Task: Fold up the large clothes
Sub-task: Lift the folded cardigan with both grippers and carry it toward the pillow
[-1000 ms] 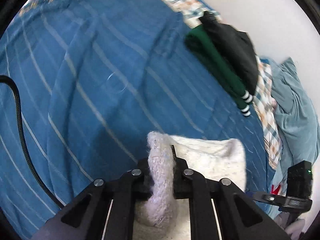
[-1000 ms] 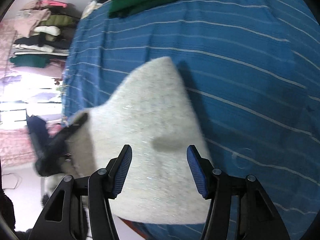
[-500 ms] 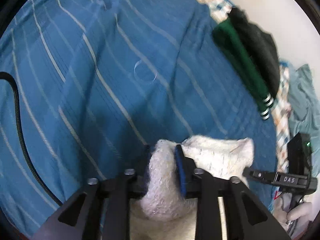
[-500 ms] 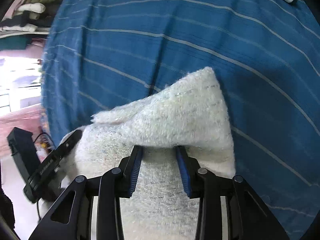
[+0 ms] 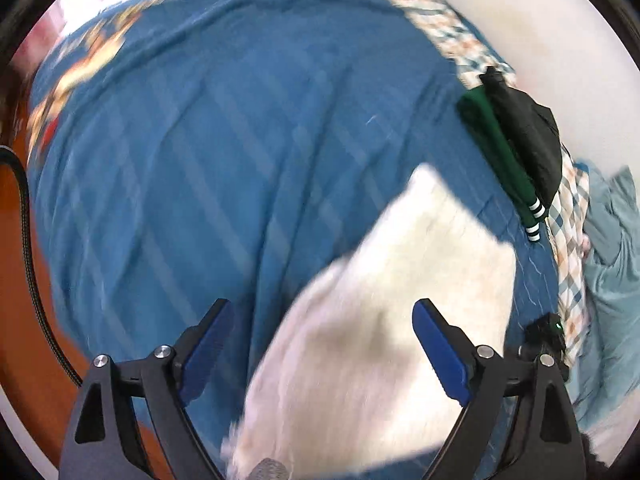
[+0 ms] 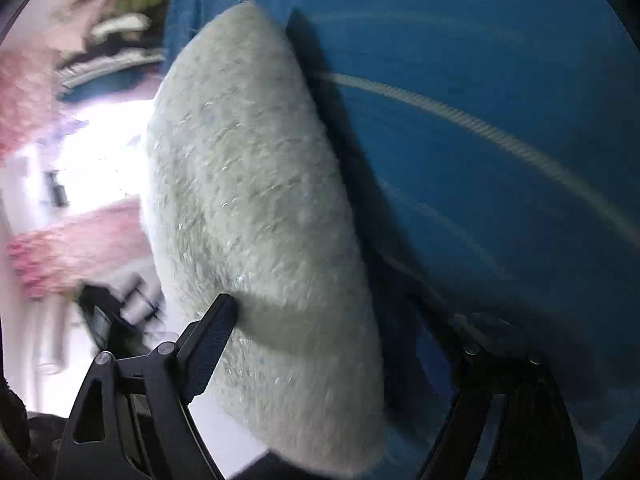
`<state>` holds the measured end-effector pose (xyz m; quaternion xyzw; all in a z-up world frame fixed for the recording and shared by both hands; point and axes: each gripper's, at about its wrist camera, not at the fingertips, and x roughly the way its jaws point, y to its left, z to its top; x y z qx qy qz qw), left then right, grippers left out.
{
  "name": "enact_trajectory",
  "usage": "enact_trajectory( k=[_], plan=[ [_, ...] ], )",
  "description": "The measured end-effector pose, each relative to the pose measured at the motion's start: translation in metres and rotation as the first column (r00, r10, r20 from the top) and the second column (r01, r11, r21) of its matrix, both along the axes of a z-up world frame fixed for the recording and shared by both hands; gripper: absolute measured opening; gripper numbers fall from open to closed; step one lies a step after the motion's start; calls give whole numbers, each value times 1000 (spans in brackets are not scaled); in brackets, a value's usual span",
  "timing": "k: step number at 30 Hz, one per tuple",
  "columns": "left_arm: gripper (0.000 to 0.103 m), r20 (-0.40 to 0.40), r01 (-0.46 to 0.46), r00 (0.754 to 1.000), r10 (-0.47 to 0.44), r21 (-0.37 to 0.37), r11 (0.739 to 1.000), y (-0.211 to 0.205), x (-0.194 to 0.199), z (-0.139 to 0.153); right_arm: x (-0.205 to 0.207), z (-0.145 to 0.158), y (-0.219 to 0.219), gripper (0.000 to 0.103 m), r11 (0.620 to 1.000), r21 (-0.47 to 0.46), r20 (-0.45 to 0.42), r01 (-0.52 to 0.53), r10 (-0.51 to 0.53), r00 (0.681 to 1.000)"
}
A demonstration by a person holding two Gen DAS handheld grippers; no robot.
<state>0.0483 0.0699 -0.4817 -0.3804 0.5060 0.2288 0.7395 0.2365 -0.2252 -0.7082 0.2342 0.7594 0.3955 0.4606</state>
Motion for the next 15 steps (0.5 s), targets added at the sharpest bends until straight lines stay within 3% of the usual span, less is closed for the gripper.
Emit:
enact_trajectory(
  k=[4, 6, 8, 11, 13, 15],
  plan=[
    [91, -43, -43, 998, 41, -67, 997, -16, -42, -3, -1, 6, 33, 92, 994, 109, -5, 9, -9, 1000],
    [91, -46, -45, 998, 40, -97, 994, -26, -56, -2, -9, 15, 65, 88, 997, 58, 60, -42, 38, 997],
    [91, -55, -39, 998, 33, -110, 993, -36, -66, -2, -11, 14, 72, 68, 999, 48, 44, 3, -5, 999],
    [91, -69, -57, 997, 47, -154, 986, -48, -75, -9, -20, 23, 61, 53, 990, 44, 9, 132, -132, 991],
    [91, -55, -85, 996, 76, -200, 976, -50, -78, -16, -31, 27, 47, 52, 974, 50, -46, 221, -219, 975],
    [91, 0, -122, 992, 127, -289, 949, -47, -73, -26, -51, 31, 30, 52, 957, 55, -92, 285, -280, 956]
  ],
)
